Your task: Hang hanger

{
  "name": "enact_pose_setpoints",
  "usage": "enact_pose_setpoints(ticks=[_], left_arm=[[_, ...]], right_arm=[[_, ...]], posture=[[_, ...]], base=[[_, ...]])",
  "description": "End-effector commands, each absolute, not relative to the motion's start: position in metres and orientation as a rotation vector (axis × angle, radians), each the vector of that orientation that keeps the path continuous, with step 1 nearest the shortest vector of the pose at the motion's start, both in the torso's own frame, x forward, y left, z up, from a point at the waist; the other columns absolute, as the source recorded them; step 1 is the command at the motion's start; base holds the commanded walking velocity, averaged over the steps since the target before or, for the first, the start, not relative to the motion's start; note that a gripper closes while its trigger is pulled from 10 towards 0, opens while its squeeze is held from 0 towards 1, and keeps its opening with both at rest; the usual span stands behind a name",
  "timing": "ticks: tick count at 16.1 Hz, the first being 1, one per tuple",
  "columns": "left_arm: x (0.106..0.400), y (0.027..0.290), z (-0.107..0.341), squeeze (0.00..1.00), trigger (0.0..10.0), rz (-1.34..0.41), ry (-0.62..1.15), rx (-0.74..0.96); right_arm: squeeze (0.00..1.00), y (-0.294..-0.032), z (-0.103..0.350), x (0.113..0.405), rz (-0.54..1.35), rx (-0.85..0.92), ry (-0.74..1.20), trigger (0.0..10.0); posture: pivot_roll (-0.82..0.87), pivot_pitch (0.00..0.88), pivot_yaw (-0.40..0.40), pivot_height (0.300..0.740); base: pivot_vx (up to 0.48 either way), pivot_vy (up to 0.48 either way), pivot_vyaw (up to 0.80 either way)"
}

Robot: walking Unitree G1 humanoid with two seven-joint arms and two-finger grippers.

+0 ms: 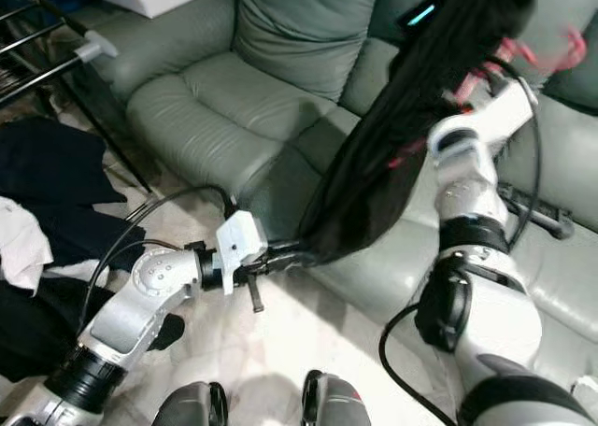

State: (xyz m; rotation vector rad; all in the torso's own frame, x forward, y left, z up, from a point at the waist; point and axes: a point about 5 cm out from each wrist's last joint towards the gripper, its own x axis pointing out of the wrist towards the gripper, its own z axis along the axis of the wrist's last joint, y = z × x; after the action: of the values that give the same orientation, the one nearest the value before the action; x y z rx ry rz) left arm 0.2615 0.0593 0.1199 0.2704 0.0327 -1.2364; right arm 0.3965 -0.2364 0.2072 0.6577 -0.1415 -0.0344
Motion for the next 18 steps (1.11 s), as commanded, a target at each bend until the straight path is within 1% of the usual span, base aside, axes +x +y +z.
enact_pose_setpoints(ticks=[1,2,3,5,6,7,8,9,10,11,14,15,17,18], left_arm=[[0.255,0.07,0.098,0.0,10.0,-1.261,0.149,0.33],[0.255,0.073,0.095,0.53,10.0,-1.253,0.161,0.344],[0.255,0.077,0.089,1.0,10.0,-1.232,0.188,0.362],[0.254,0.078,0.088,1.0,10.0,-1.227,0.213,0.365],[0.258,0.079,0.09,1.0,10.0,-1.205,0.202,0.38],[0.259,0.079,0.091,1.0,10.0,-1.199,0.195,0.373],[0.264,0.08,0.096,1.0,10.0,-1.175,0.174,0.362],[0.265,0.083,0.097,1.0,10.0,-1.164,0.165,0.37],[0.271,0.092,0.099,1.0,10.0,-1.12,0.152,0.394],[0.274,0.096,0.1,1.0,10.0,-1.095,0.143,0.407],[0.294,0.117,0.116,1.0,10.0,-0.947,0.061,0.431],[0.301,0.127,0.123,1.0,10.0,-0.889,0.03,0.438],[0.305,0.137,0.13,1.0,10.0,-0.842,-0.006,0.445],[0.311,0.15,0.138,1.0,10.0,-0.77,-0.049,0.488]], right_arm=[[0.0,-0.244,0.246,0.396,-0.027,0.537,-0.302,10.0],[0.0,-0.243,0.247,0.396,-0.02,0.466,-0.307,10.0],[0.0,-0.235,0.248,0.395,0.008,0.305,-0.316,10.0],[0.0,-0.212,0.238,0.394,0.129,0.184,-0.295,10.0],[0.0,-0.197,0.22,0.39,0.205,0.095,-0.247,10.0],[0.0,-0.195,0.217,0.389,0.216,0.084,-0.24,10.0],[0.0,-0.193,0.21,0.386,0.237,0.034,-0.231,10.0],[0.0,-0.191,0.206,0.383,0.257,-0.005,-0.231,10.0],[0.0,-0.191,0.201,0.377,0.295,-0.073,-0.235,10.0],[0.0,-0.192,0.199,0.375,0.308,-0.1,-0.237,10.0],[0.0,-0.195,0.19,0.364,0.365,-0.22,-0.24,10.0],[0.0,-0.197,0.184,0.358,0.391,-0.273,-0.223,10.0],[0.0,-0.202,0.177,0.35,0.406,-0.308,-0.212,10.0],[0.0,-0.208,0.161,0.34,0.47,-0.347,-0.143,10.0]], posture=[[-0.08,0.102,-0.027,0.74],[-0.08,0.101,-0.029,0.74],[-0.08,0.101,-0.029,0.74],[-0.09,0.099,-0.028,0.74],[-0.09,0.101,-0.026,0.74],[-0.09,0.107,-0.026,0.74],[-0.09,0.107,-0.026,0.74],[-0.08,0.112,-0.022,0.74],[-0.08,0.112,-0.022,0.74],[-0.08,0.113,-0.021,0.74],[-0.08,0.113,-0.021,0.74],[-0.08,0.115,-0.02,0.74],[-0.08,0.115,-0.02,0.74],[-0.08,0.116,-0.021,0.74]], base=[[0.0,0.0,0.0],[0.0,0.0,0.0],[0.0,0.0,0.0],[0.0,0.0,0.0],[0.0,0.0,0.0],[0.0,0.0,0.0],[0.0,0.0,0.0],[0.0,0.0,0.0],[0.0,0.0,0.0],[0.0,0.0,0.0],[0.0,0.0,0.0],[0.0,0.0,0.0],[0.0,0.0,0.0],[0.0,0.0,0.0]])
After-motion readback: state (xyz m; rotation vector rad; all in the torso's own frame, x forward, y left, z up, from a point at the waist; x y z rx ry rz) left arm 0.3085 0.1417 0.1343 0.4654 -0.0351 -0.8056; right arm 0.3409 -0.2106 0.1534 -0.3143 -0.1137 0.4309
